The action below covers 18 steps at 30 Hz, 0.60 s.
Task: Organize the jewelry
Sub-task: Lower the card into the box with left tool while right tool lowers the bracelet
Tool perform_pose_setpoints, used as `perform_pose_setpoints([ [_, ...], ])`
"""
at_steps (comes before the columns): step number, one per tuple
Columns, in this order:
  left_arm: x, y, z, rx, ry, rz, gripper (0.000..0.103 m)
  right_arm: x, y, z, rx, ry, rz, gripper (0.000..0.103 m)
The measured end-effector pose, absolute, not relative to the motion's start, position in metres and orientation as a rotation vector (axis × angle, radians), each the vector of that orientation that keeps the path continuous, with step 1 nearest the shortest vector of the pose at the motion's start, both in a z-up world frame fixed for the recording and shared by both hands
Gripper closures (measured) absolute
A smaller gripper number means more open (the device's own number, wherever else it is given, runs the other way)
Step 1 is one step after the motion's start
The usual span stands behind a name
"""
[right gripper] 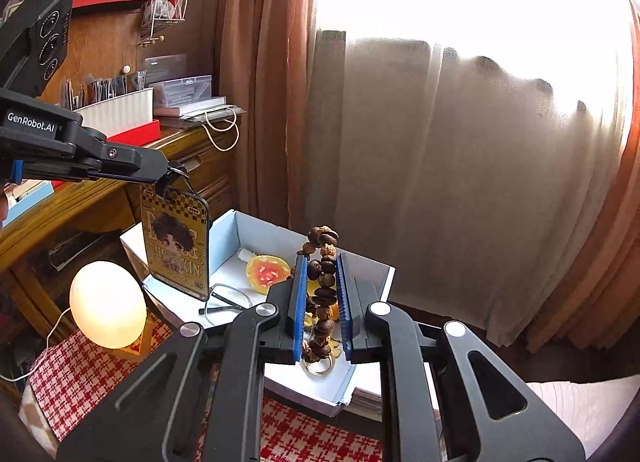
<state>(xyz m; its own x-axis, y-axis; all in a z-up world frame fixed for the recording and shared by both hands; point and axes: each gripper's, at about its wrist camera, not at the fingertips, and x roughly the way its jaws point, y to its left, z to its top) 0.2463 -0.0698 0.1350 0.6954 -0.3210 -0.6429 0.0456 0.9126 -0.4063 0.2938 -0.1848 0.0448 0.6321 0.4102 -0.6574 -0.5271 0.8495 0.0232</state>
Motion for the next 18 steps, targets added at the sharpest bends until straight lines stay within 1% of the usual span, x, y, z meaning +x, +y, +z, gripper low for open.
perform_pose_setpoints([
  [9,0.277,-0.075,0.138,-0.355,0.777,-0.195,0.093,0.312,-0.184,0.026,-0.146,0.755,0.549,0.088],
  [18,0.299,-0.079,0.116,-0.366,0.816,-0.189,0.093,0.325,-0.179,0.007,-0.135,0.818,0.571,0.088],
])
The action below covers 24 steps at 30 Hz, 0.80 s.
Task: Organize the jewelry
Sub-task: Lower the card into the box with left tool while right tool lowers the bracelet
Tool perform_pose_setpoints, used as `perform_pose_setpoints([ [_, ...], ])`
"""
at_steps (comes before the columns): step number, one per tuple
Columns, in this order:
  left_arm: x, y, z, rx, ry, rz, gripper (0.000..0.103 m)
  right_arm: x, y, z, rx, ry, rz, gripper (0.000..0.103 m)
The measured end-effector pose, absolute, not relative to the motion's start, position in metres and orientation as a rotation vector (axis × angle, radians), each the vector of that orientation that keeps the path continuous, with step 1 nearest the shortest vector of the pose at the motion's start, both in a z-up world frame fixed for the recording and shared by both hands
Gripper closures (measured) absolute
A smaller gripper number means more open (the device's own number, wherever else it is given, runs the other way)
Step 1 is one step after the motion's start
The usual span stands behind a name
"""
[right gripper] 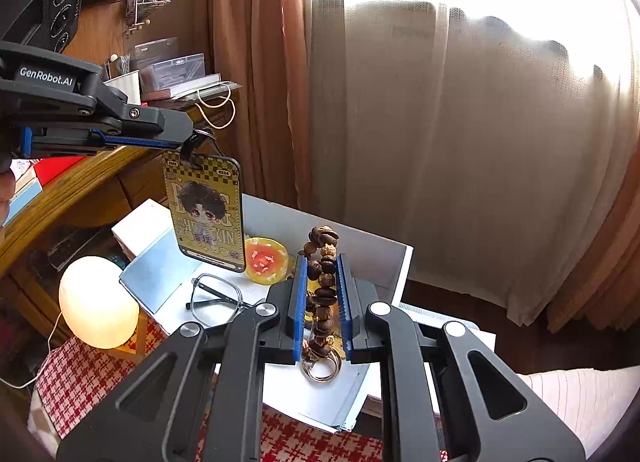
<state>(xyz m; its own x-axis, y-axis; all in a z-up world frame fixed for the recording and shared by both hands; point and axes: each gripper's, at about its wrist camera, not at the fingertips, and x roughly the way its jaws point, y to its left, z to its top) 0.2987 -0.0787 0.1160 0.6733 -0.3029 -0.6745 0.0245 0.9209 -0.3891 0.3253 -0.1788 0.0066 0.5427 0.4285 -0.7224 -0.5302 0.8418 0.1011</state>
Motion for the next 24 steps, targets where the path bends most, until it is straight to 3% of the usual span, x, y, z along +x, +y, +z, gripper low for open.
perform_pose_setpoints([
  [24,0.348,-0.068,0.067,-0.341,0.926,-0.106,0.093,0.368,-0.141,-0.04,-0.294,1.01,0.532,0.088],
])
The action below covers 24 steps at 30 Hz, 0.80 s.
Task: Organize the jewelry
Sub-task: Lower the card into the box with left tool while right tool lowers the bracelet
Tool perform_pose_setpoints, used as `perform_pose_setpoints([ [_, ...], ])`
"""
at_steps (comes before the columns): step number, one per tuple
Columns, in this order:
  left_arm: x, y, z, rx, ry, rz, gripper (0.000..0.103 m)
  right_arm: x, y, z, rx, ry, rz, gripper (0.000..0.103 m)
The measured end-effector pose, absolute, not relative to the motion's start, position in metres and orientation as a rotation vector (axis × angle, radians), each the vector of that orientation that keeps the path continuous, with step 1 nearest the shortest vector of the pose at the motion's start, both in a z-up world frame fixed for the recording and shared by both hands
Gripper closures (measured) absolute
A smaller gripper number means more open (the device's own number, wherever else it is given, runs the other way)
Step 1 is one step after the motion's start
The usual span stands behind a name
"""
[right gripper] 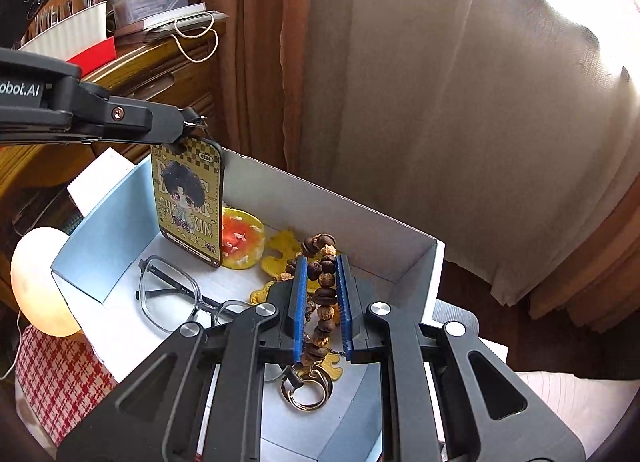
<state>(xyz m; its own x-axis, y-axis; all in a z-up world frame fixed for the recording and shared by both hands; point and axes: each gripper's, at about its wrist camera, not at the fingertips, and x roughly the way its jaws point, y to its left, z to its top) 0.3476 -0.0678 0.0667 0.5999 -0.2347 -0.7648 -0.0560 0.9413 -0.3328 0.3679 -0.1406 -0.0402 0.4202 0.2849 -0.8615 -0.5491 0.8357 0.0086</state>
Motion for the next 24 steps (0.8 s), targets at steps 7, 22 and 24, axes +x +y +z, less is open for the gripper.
perform_pose_setpoints([
  [7,0.365,-0.059,0.059,-0.364,0.979,-0.104,0.093,0.374,-0.143,-0.049,-0.293,1.059,0.515,0.088],
  [22,0.371,-0.053,0.035,-0.4,1.046,-0.057,0.093,0.377,-0.135,-0.047,-0.297,1.066,0.533,0.088],
  [24,0.369,-0.051,0.036,-0.398,1.04,-0.055,0.093,0.375,-0.136,-0.046,-0.298,1.06,0.534,0.087],
])
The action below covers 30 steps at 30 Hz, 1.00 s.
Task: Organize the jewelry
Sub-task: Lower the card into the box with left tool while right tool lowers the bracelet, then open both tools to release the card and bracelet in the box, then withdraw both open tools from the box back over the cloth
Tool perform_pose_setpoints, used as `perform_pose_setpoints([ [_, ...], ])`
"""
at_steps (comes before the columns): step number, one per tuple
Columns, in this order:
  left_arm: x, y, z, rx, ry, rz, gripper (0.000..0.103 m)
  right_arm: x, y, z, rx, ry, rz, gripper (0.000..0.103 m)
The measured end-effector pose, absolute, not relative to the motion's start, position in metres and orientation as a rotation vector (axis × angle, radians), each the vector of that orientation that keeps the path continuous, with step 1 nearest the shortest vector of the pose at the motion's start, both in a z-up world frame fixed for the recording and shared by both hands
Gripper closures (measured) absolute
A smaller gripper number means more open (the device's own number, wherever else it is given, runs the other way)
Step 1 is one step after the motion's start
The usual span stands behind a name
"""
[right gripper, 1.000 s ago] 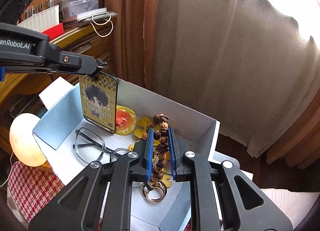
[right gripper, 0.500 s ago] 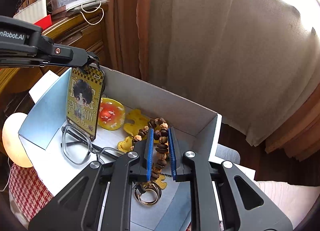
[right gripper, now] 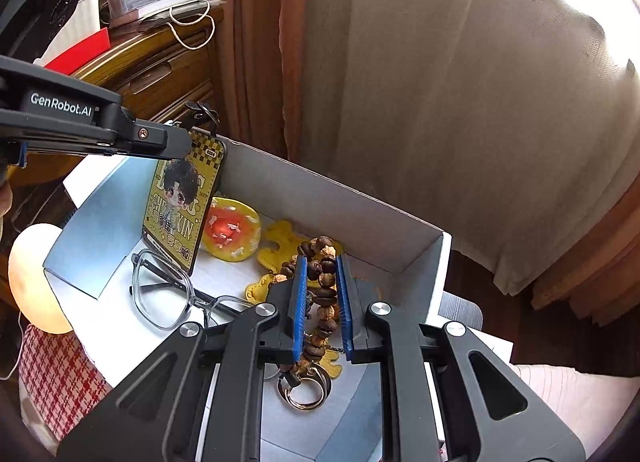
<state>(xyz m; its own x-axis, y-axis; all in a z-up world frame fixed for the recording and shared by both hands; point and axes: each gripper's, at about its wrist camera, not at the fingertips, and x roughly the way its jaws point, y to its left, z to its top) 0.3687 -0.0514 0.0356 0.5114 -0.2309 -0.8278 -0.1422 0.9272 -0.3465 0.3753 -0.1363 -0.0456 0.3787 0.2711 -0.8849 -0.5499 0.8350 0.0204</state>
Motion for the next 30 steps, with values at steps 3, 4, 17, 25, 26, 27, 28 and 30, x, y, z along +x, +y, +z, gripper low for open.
perform_pose_setpoints([
  [3,0.366,-0.052,0.039,-0.389,1.031,-0.051,0.092,0.375,-0.138,-0.043,-0.292,1.054,0.528,0.086],
  [4,0.365,-0.052,0.042,-0.384,1.026,-0.048,0.092,0.374,-0.138,-0.042,-0.295,1.051,0.522,0.086],
  [17,0.348,-0.053,0.079,-0.299,0.93,-0.032,0.034,0.364,-0.139,-0.024,-0.308,1.009,0.506,0.052],
  [25,0.329,-0.05,0.103,-0.276,0.874,-0.016,0.028,0.344,-0.145,-0.003,-0.319,0.963,0.498,0.037],
  [26,0.325,-0.048,0.105,-0.277,0.867,-0.015,0.028,0.34,-0.147,0.001,-0.317,0.954,0.499,0.034],
  [27,0.321,-0.046,0.109,-0.276,0.86,-0.013,0.028,0.336,-0.15,0.004,-0.313,0.945,0.501,0.029],
  [28,0.317,-0.044,0.112,-0.273,0.85,-0.01,0.023,0.331,-0.153,0.008,-0.307,0.937,0.504,0.027],
  [30,0.307,-0.042,0.117,-0.262,0.828,-0.01,0.018,0.323,-0.158,0.015,-0.3,0.914,0.512,0.024],
])
